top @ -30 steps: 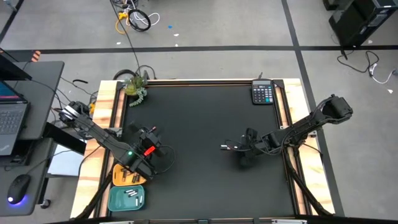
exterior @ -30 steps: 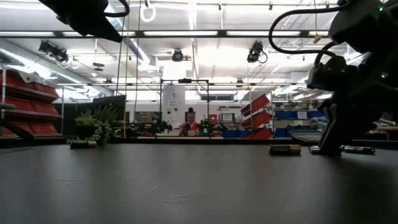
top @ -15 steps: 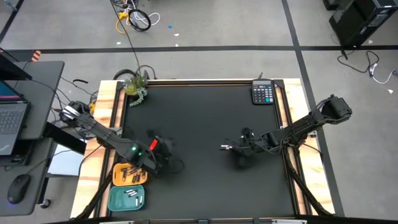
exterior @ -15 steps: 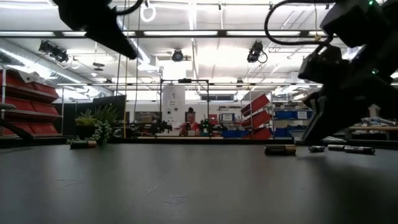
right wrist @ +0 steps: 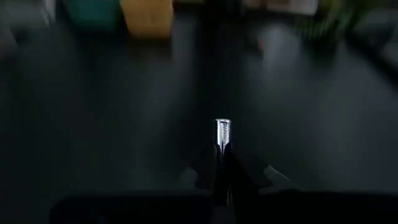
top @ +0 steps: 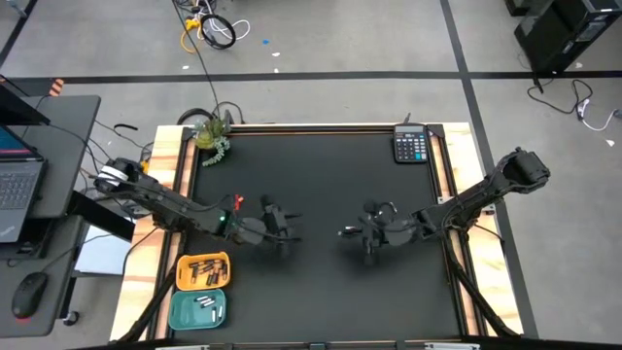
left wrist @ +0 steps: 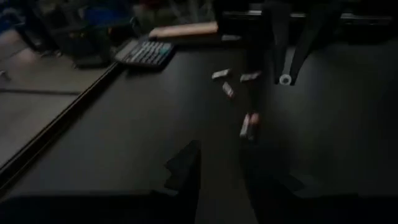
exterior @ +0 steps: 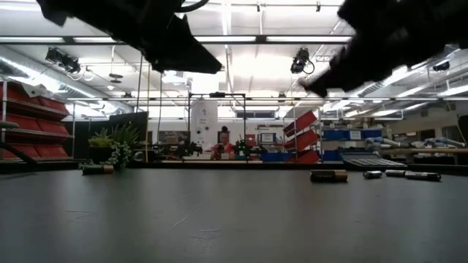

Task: Sort batteries
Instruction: Put the silver battery into the green bin

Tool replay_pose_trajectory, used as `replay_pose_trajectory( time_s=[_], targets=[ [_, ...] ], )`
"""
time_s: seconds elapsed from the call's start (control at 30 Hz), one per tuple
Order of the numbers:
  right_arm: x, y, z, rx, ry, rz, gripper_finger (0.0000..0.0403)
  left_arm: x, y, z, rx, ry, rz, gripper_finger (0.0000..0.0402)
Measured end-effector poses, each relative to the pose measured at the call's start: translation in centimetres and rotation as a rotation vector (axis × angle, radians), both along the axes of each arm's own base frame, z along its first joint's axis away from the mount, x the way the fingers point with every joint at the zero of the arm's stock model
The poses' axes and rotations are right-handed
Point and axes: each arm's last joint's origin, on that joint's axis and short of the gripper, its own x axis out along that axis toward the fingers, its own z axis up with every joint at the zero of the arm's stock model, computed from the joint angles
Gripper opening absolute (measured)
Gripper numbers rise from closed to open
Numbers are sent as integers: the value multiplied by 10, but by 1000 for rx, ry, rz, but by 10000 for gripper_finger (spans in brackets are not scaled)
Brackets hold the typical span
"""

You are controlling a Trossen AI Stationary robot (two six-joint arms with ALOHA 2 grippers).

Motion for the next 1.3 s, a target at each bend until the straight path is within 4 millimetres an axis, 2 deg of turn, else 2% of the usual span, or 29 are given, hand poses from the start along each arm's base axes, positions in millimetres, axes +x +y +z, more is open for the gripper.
replay_pose_trajectory(
  time_s=[0.13,0.3,0.43,0.67,0.93,1.3],
  targets=[
    [4,3,12,-15,-133,14,25,7,2,-9,-30,-72,-49,160],
    [6,3,19,-35,-202,25,26,21,2,-18,-109,-162,-101,187],
    [7,4,23,-43,-243,30,26,31,-1,-27,-126,-253,-124,186],
    [8,3,24,-40,-259,36,28,54,-8,-37,-48,-363,-174,182],
    [14,6,15,-17,-262,38,28,84,-17,-43,20,-370,-183,182],
    [21,9,10,7,-320,44,29,92,-9,-48,-21,-376,-134,179]
  ],
)
